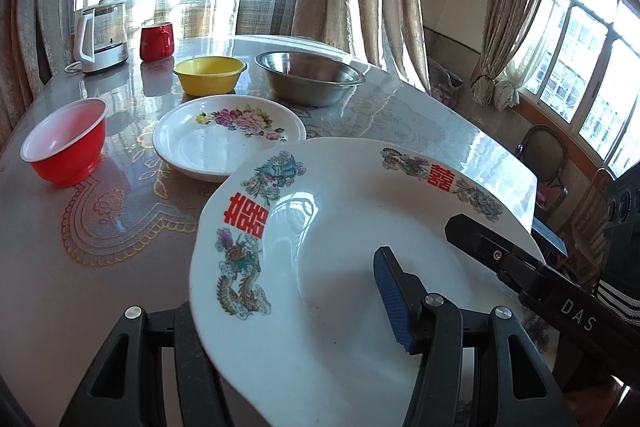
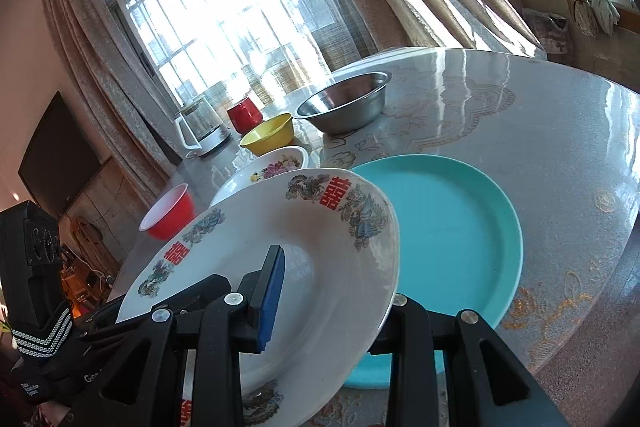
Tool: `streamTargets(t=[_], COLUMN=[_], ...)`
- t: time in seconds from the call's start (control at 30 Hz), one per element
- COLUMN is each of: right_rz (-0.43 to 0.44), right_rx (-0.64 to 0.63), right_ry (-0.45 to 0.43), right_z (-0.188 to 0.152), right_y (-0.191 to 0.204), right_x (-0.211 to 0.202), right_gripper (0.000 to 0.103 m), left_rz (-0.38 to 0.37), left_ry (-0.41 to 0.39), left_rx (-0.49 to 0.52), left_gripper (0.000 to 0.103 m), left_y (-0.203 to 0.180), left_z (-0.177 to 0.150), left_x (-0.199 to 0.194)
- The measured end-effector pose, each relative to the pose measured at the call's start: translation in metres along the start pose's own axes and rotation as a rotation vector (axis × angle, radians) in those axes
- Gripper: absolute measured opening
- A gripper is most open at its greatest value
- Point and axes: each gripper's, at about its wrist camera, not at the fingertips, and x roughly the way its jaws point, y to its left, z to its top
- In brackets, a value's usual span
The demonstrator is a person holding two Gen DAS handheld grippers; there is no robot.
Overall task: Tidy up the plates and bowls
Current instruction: 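Lower the large white plate onto the teal plate with the right tool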
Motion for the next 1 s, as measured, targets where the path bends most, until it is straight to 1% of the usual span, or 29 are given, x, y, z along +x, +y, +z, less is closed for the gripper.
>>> streamTargets(t=[0.13,0.23,0.33,0.4,0.5,0.6,0.7,0.87,0.93,1.0], right_rz=[-0.031,-0.058,-0.088,-0.100,-0.118,-0.129,-0.139,-0.154,-0.162,-0.190], right_rx=[0.047,0.077,0.104,0.112,0.102,0.103,0.108,0.110,0.108,0.104], right_ry=[-0.008,-0.011,-0.009,-0.016,-0.027,-0.026,-0.019,-0.008,-0.009,-0.020], right_z=[0.004,0.008,0.012,0.014,0.016,0.017,0.015,0.014,0.016,0.018], right_y=[-0.020,-0.036,-0.051,-0.058,-0.061,-0.064,-0.067,-0.070,-0.070,-0.071], right_x=[-0.001,0.002,0.007,0.009,0.009,0.010,0.013,0.016,0.015,0.012], right_gripper=[0.032,0.032,0.032,0.032,0.032,0.032,0.032,0.032,0.032,0.032], left_rz=[0.002,0.008,0.089,0.116,0.111,0.133,0.139,0.132,0.119,0.108], left_ry=[0.035,0.080,0.091,0.102,0.082,0.046,0.030,0.047,0.051,0.051], left_rx=[0.018,0.015,0.042,0.062,0.068,0.117,0.149,0.135,0.119,0.095], left_gripper=[0.058,0.058,0.058,0.058,0.058,0.057,0.057,0.051,0.051,0.051], left_y=[-0.014,-0.023,-0.030,-0.031,-0.028,-0.032,-0.035,-0.031,-0.028,-0.023], left_z=[0.008,0.015,0.021,0.022,0.022,0.021,0.018,0.015,0.014,0.014], left_x=[0.019,0.036,0.047,0.052,0.049,0.045,0.043,0.047,0.046,0.045])
